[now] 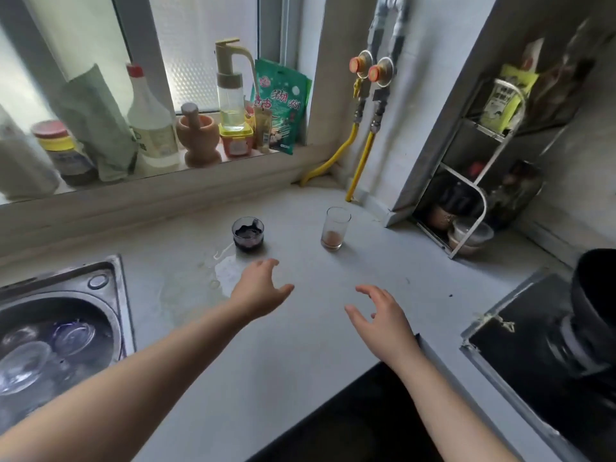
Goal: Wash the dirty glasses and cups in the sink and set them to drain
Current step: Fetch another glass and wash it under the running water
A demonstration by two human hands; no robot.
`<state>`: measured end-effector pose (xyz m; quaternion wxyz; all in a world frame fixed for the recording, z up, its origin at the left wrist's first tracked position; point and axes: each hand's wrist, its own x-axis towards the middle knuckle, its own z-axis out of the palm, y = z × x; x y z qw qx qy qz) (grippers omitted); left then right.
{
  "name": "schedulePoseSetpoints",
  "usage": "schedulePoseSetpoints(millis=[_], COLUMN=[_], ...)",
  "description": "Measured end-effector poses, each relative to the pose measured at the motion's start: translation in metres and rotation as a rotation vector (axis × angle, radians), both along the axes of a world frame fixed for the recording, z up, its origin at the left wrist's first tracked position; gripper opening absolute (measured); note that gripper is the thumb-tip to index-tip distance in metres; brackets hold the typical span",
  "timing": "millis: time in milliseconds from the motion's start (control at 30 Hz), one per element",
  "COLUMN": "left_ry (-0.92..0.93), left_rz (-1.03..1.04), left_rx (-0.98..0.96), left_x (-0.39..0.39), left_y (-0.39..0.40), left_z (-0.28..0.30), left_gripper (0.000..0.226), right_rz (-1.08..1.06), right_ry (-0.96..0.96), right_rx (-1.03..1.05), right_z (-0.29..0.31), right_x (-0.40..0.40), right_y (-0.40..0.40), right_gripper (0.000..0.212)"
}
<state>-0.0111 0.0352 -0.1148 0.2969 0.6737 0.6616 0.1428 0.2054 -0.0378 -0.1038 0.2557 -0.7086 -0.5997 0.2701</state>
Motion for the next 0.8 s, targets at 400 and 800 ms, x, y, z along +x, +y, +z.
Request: schedulePoseSetpoints(millis=[400, 800], left_ry=[0.259, 0.238], left_rz=[0.182, 0.420], left_rx=[-0.075, -0.152], left_x=[-0.025, -0.010], left_y=[0.135, 0.203], left_z=[-0.047, -0.081], left_gripper=[0.088, 0.087], right_rz=[-0.030, -0.045], right_ry=[0.021, 0.374], right_rx=[-0.202, -0.097], right_z=[-0.048, -0.101], right_x=[0.028, 0.033], right_y=[0.196, 0.279], right_gripper=[0.108, 0.065])
